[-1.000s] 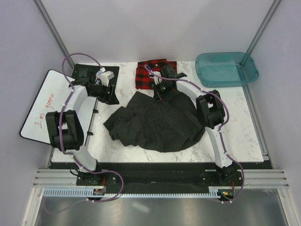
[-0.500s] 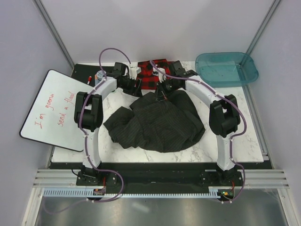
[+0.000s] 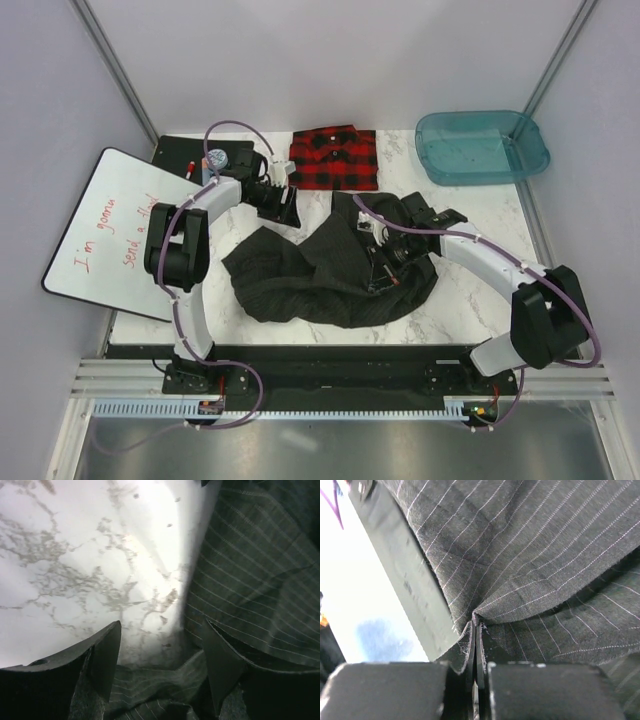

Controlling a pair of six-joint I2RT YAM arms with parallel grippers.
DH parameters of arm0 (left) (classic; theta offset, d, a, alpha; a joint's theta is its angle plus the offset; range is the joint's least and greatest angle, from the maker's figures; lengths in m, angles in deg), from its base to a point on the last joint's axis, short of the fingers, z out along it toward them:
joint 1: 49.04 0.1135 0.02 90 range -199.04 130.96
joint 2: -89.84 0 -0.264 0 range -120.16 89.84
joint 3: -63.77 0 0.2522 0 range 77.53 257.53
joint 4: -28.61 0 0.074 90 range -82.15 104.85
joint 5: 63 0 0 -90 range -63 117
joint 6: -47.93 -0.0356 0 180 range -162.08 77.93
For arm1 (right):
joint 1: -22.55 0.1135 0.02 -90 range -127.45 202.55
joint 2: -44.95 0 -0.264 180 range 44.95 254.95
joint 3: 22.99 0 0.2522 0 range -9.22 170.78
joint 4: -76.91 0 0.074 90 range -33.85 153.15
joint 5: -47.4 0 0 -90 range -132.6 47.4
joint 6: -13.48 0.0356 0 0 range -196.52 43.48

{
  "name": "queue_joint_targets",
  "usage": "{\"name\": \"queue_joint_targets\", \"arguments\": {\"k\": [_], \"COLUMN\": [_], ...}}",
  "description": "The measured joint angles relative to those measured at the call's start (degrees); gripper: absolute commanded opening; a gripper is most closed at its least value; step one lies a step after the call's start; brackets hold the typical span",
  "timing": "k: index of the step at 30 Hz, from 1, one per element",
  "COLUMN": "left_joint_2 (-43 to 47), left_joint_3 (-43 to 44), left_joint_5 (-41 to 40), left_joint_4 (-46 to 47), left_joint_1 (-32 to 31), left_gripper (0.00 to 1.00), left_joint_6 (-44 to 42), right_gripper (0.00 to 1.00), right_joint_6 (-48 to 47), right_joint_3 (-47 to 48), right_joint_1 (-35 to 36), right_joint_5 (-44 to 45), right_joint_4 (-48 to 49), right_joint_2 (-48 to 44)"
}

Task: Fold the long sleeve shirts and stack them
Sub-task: Flatten the shirt out

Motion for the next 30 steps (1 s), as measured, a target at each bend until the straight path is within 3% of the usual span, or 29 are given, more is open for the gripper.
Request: {"name": "queue_joint_targets", "arguments": {"k": [11, 23, 26, 27, 30], "left_joint_2": [4.3, -1.2, -1.0, -1.0, -0.6], "left_joint_3": [-1.8, -1.1, -1.4, -1.8, -3.1], "left_joint_5": [5.0, -5.6, -7.6, -7.8, -8.2], "left_joint_4": [0.7, 0.0, 0.2, 0.3, 0.3], "left_joint_1": [-4.2, -11.0, -12.0, -12.2, -12.3], "left_gripper": [0.72, 0.61, 0.4, 0.27, 0.08], "left_joint_6": [1.1, 1.9, 2.0, 2.3, 3.1], "right_gripper": [0.0, 0.0, 0.0, 0.0, 0.0], "right_joint_6": [-1.0, -1.5, -2.3, -2.5, -2.8], "right_joint_3": [-1.8, -1.9, -1.8, -1.8, -1.8], "right_joint_1": [0.9, 0.9, 1.0, 1.0, 1.0], "right_joint_5": [-1.0, -2.4, -3.2, -3.5, -4.0], "right_joint_4": [-1.0, -1.6, -2.8, -3.1, -3.8], "right_joint_2": [6.6, 2.6, 2.7, 2.8, 2.9]}}
